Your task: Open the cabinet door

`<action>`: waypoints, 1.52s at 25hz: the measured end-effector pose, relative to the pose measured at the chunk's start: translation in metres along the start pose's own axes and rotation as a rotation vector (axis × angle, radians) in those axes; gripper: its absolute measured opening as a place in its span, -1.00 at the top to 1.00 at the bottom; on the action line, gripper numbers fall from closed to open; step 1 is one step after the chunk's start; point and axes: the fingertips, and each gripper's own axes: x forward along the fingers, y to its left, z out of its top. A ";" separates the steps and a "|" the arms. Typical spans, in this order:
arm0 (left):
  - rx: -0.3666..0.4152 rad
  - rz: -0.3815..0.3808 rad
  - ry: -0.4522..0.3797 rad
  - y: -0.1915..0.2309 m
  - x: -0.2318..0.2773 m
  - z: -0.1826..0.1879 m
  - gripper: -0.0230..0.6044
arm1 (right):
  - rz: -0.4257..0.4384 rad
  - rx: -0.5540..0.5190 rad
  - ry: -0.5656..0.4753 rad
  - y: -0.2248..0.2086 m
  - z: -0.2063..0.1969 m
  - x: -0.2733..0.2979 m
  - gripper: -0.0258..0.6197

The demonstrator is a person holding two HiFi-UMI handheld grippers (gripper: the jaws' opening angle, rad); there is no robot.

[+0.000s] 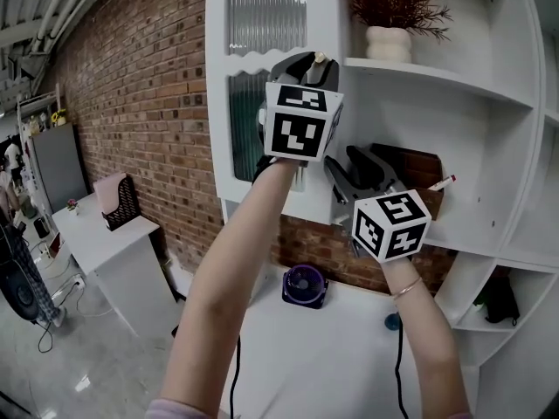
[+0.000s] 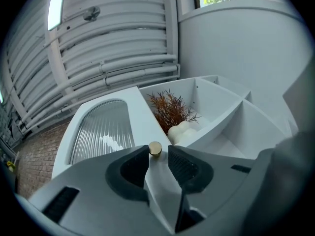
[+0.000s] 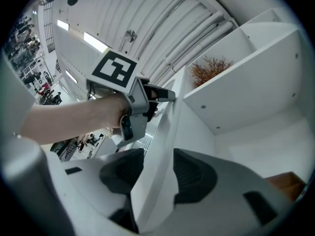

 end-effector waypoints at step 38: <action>-0.061 0.036 -0.045 0.031 -0.068 0.042 0.66 | 0.143 0.148 0.000 0.074 0.004 -0.012 0.60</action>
